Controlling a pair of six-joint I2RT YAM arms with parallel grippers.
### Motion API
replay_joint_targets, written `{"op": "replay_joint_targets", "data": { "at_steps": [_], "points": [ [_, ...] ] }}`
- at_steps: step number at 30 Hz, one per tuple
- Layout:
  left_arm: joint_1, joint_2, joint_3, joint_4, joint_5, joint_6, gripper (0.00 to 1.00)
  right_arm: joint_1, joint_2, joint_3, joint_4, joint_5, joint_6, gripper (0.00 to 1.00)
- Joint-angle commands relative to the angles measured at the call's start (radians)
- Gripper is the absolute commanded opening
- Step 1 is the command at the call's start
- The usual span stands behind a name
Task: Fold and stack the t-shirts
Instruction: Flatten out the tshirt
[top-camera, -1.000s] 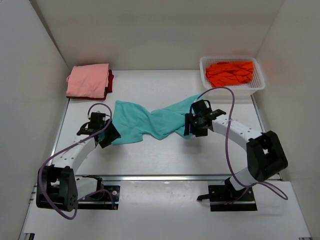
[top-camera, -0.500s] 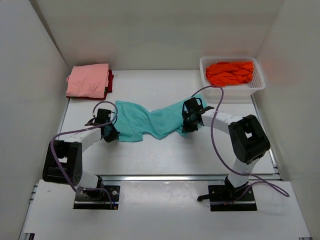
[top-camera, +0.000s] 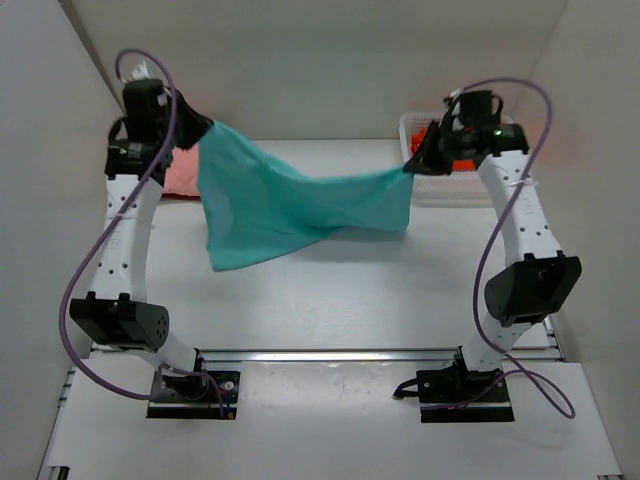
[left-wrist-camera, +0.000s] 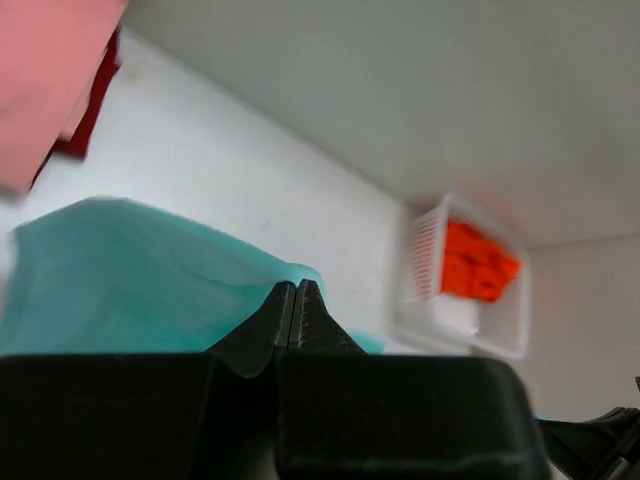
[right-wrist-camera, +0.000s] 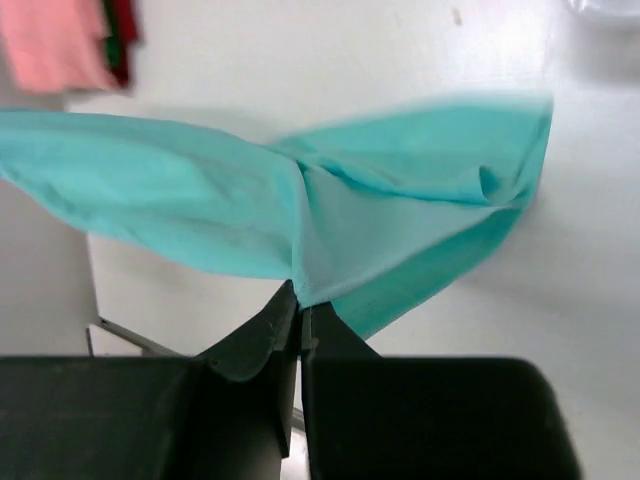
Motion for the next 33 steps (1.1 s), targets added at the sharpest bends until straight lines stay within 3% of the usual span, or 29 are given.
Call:
{"op": "replay_joint_targets", "data": {
  "at_steps": [1, 3, 5, 9, 12, 15, 17, 20, 25, 28, 32, 33],
  "points": [
    [0.036, 0.05, 0.311, -0.217, 0.057, 0.014, 0.0, -0.014, -0.01, 0.314, -0.182, -0.136, -0.071, 0.0],
    [0.059, 0.073, 0.446, -0.251, 0.078, 0.018, 0.0, -0.022, -0.024, 0.399, -0.208, -0.141, -0.078, 0.0],
    [0.059, 0.055, 0.477, -0.252, 0.074, 0.007, 0.0, 0.011, -0.094, 0.358, -0.172, -0.077, -0.093, 0.0],
    [0.072, -0.072, 0.456, -0.179, -0.019, 0.015, 0.0, 0.165, -0.313, 0.162, 0.003, 0.191, -0.116, 0.0],
    [0.04, -0.123, 0.482, -0.141, -0.027, 0.041, 0.0, 0.22, -0.416, 0.12, 0.062, 0.351, -0.113, 0.0],
    [0.033, -0.14, 0.528, -0.119, -0.061, 0.053, 0.0, 0.194, -0.473, 0.117, 0.128, 0.414, -0.13, 0.0],
    [0.041, -0.136, 0.544, -0.101, -0.053, 0.043, 0.0, 0.097, -0.48, 0.134, 0.152, 0.338, -0.134, 0.0],
    [0.03, -0.128, 0.524, -0.085, -0.033, 0.047, 0.0, -0.004, -0.428, 0.172, 0.142, 0.227, -0.13, 0.0],
    [0.058, -0.081, 0.311, -0.024, 0.104, 0.015, 0.0, 0.018, -0.249, 0.149, 0.137, 0.126, -0.142, 0.0],
    [0.058, 0.013, 0.28, -0.047, 0.148, 0.032, 0.0, 0.027, -0.152, 0.161, 0.135, 0.081, -0.157, 0.0],
    [0.059, 0.226, 0.462, -0.139, 0.168, 0.069, 0.0, 0.033, 0.009, 0.305, 0.106, 0.107, -0.193, 0.0],
    [0.088, 0.263, 0.531, -0.143, 0.177, 0.066, 0.0, 0.027, 0.045, 0.406, 0.117, 0.112, -0.202, 0.0]
  ]
}}
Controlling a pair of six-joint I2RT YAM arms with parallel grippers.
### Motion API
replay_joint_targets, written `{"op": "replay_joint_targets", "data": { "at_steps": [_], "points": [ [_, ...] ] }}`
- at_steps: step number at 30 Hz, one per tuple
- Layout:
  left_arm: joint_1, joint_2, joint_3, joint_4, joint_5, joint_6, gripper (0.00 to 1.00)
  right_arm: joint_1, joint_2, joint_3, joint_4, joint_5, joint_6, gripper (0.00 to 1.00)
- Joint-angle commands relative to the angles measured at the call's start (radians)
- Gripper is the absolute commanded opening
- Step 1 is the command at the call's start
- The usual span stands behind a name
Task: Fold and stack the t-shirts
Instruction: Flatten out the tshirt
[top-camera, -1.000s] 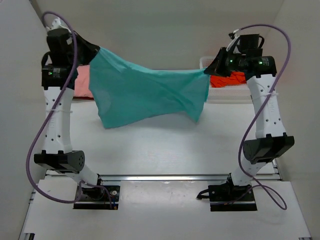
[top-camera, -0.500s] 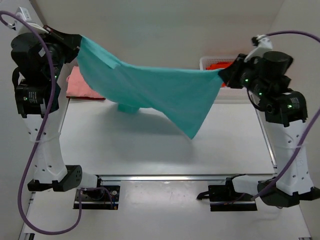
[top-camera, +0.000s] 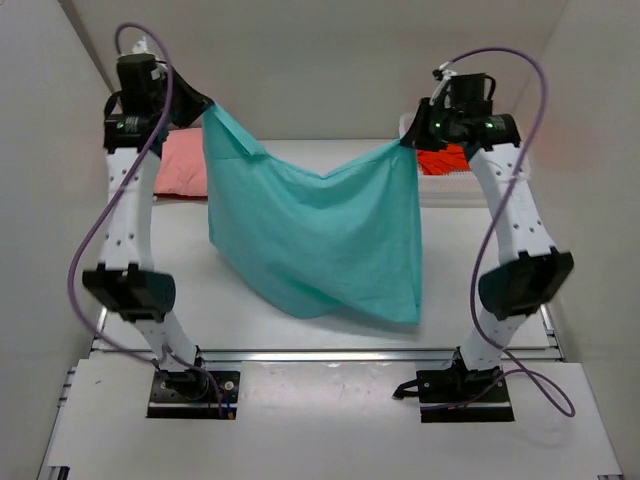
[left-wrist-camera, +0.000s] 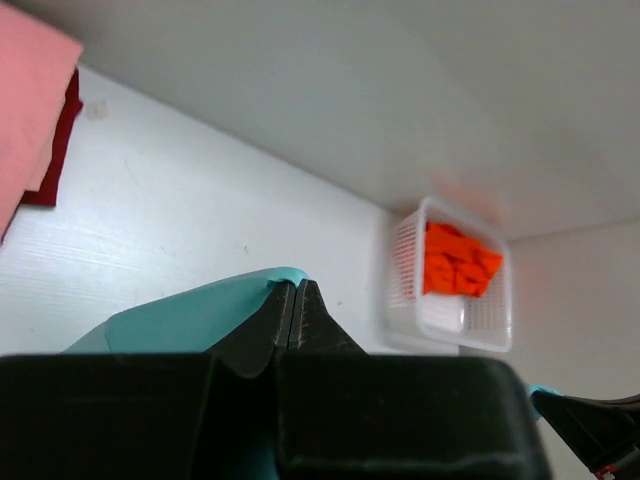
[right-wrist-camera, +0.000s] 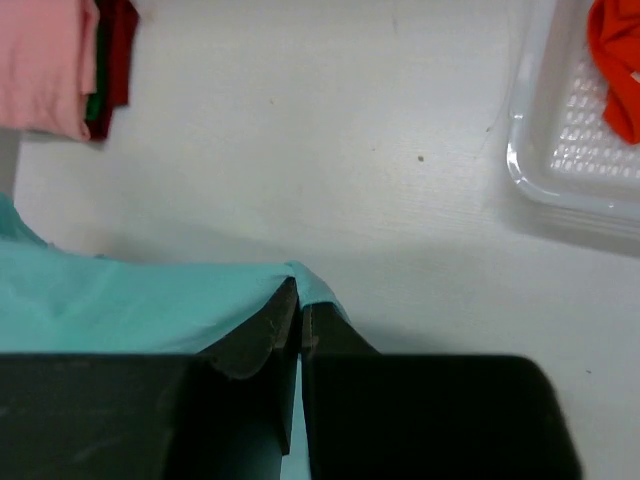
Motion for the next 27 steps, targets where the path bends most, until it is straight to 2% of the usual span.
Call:
{"op": "replay_joint_targets", "data": {
  "at_steps": [1, 3, 5, 8, 12, 16, 17, 19, 20, 23, 25, 27],
  "points": [
    [0.053, 0.119, 0.203, -0.07, 0.061, 0.022, 0.0, -0.011, 0.059, 0.205, 0.016, -0.023, -0.045, 0.0],
    [0.081, 0.164, 0.32, -0.064, 0.099, 0.005, 0.0, -0.057, 0.096, 0.306, 0.014, -0.082, -0.029, 0.0],
    [0.111, 0.159, 0.359, -0.041, 0.13, -0.024, 0.0, -0.089, 0.104, 0.37, 0.028, -0.119, -0.009, 0.0],
    [0.13, 0.037, 0.235, 0.005, 0.138, -0.015, 0.0, -0.141, 0.047, 0.277, 0.062, -0.158, -0.009, 0.0],
    [0.102, -0.129, -0.01, -0.01, 0.077, 0.033, 0.0, -0.155, -0.011, 0.145, 0.03, -0.176, -0.055, 0.0],
    [0.021, -0.328, -0.272, -0.074, -0.049, 0.079, 0.0, -0.111, -0.084, -0.081, -0.01, -0.14, -0.073, 0.0],
    [-0.038, -0.382, -0.308, -0.1, -0.078, 0.086, 0.0, -0.1, -0.106, -0.165, -0.001, -0.136, -0.088, 0.0],
    [-0.077, -0.471, -0.522, -0.11, -0.097, 0.094, 0.0, -0.077, -0.158, -0.307, -0.001, -0.136, -0.081, 0.0],
    [-0.091, -0.543, -0.581, -0.099, -0.101, 0.086, 0.0, -0.074, -0.19, -0.407, 0.019, -0.147, -0.066, 0.0],
    [-0.073, -0.73, -0.971, -0.068, -0.04, 0.028, 0.0, -0.049, -0.265, -0.637, 0.028, -0.129, -0.015, 0.0],
    [-0.077, -0.845, -1.139, -0.053, 0.004, -0.009, 0.0, -0.031, -0.316, -0.754, 0.022, -0.071, -0.003, 0.0],
    [-0.094, -0.908, -1.289, -0.067, 0.03, -0.056, 0.0, -0.029, -0.351, -0.886, 0.008, -0.089, 0.022, 0.0]
  ]
}}
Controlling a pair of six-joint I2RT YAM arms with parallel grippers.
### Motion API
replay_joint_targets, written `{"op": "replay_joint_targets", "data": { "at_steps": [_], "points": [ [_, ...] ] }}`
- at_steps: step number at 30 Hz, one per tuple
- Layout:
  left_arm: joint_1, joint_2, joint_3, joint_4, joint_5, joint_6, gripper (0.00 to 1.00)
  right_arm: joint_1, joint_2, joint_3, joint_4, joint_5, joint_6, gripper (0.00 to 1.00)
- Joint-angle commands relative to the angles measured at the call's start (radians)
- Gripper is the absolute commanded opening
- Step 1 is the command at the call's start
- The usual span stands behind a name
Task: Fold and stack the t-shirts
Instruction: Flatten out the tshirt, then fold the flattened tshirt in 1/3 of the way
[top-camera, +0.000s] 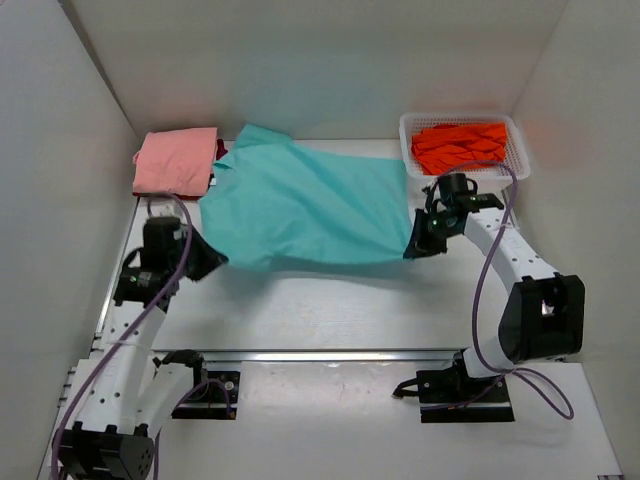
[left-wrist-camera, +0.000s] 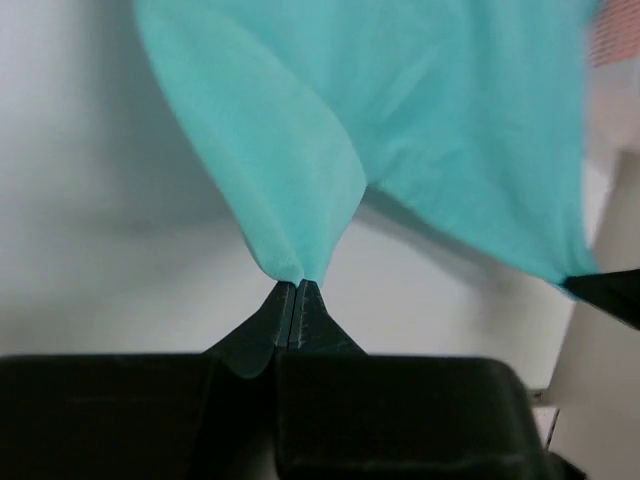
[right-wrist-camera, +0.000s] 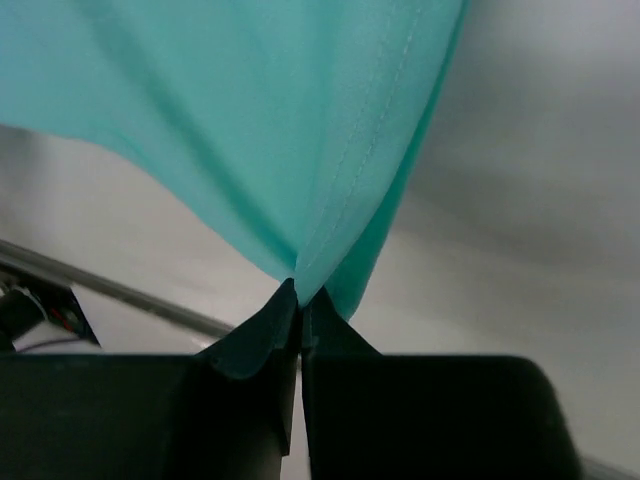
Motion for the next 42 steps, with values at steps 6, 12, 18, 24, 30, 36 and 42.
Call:
{"op": "replay_joint_targets", "data": {
  "at_steps": [6, 12, 18, 24, 30, 36, 42],
  "points": [
    [-0.035, -0.237, -0.482, -0.053, 0.144, -0.152, 0.0, 0.027, -0.196, -0.32, -0.087, 0.036, 0.069, 0.0],
    [-0.063, -0.219, -0.439, -0.087, 0.141, -0.115, 0.0, 0.015, -0.246, -0.438, -0.127, 0.055, 0.089, 0.0],
    [-0.046, -0.13, -0.309, -0.059, 0.107, -0.072, 0.0, -0.034, -0.24, -0.441, -0.141, 0.082, 0.074, 0.01],
    [-0.037, 0.028, -0.194, 0.041, 0.078, -0.048, 0.0, -0.112, -0.231, -0.438, -0.127, 0.105, 0.065, 0.0],
    [-0.034, 0.189, -0.086, 0.081, 0.06, -0.057, 0.0, -0.158, -0.199, -0.441, -0.086, 0.068, 0.057, 0.0],
    [-0.031, 0.37, 0.046, 0.104, 0.05, -0.06, 0.0, -0.183, -0.15, -0.403, -0.037, 0.018, 0.069, 0.0],
    [-0.019, 0.528, 0.181, 0.119, 0.044, -0.054, 0.0, -0.195, -0.066, -0.355, -0.001, -0.004, 0.065, 0.0]
  ]
}}
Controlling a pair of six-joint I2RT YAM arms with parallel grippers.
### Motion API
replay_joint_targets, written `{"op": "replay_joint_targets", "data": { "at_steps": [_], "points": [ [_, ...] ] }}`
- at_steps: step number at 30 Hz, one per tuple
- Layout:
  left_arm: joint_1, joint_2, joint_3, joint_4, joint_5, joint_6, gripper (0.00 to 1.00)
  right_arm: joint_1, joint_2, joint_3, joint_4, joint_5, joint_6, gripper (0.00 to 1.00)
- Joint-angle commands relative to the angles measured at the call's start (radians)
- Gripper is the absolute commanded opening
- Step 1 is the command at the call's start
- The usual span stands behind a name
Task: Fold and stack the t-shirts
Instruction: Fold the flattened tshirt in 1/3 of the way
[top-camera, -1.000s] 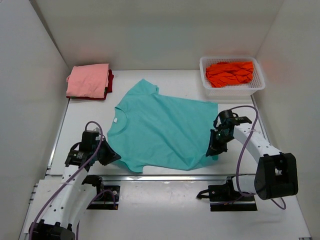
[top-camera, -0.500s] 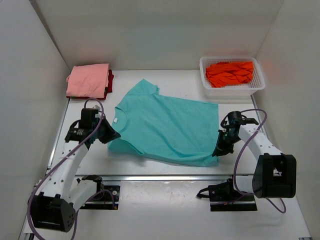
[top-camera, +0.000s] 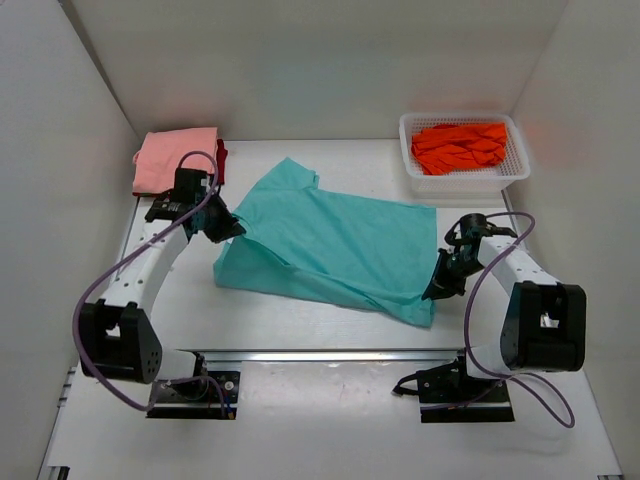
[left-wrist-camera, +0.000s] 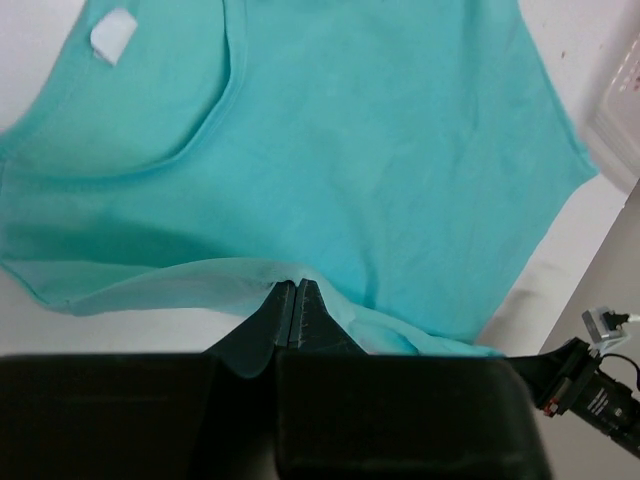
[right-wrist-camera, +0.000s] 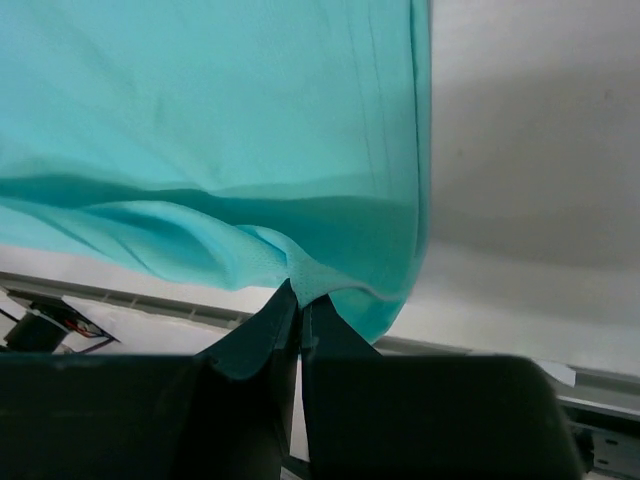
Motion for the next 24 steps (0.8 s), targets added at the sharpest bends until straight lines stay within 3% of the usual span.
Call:
{"op": "replay_joint_targets", "data": {
  "at_steps": [1, 7, 11, 13, 24],
  "points": [
    [0.014, 0.065, 0.085, 0.033, -0.014, 0.004, 0.0, -0.012, 0.032, 0.048, 0.046, -0.025, -0.006, 0.0],
    [0.015, 0.187, 0.14, 0.065, 0.021, 0.007, 0.0, -0.043, 0.093, 0.086, 0.07, -0.025, -0.008, 0.04],
    [0.006, 0.248, 0.172, 0.063, 0.053, 0.006, 0.0, -0.05, 0.094, 0.108, 0.113, -0.04, -0.013, 0.35],
    [0.0, 0.274, 0.18, 0.076, 0.059, 0.006, 0.0, -0.056, 0.071, 0.103, 0.139, -0.061, -0.011, 0.44],
    [-0.008, 0.308, 0.176, 0.083, 0.09, 0.006, 0.0, 0.019, 0.028, 0.009, 0.188, -0.091, 0.01, 0.39]
  ]
}}
